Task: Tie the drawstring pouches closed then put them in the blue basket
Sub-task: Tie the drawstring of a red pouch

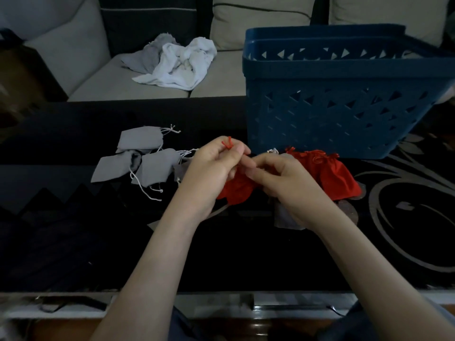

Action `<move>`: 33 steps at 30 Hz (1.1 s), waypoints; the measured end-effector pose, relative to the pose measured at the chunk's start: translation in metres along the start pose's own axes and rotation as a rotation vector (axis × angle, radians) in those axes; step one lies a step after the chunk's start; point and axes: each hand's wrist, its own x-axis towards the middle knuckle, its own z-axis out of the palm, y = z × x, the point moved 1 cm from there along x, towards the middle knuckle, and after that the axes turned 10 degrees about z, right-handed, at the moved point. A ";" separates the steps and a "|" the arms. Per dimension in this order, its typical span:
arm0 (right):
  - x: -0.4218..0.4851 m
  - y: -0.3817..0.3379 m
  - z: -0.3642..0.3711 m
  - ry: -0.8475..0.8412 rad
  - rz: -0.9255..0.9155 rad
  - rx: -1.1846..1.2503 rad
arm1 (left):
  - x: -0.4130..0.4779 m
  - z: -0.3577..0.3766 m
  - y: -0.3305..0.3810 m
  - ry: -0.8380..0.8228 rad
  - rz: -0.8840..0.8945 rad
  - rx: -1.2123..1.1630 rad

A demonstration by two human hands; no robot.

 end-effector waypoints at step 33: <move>-0.005 -0.007 0.001 0.153 -0.065 0.213 | -0.003 0.005 -0.006 0.026 0.124 0.224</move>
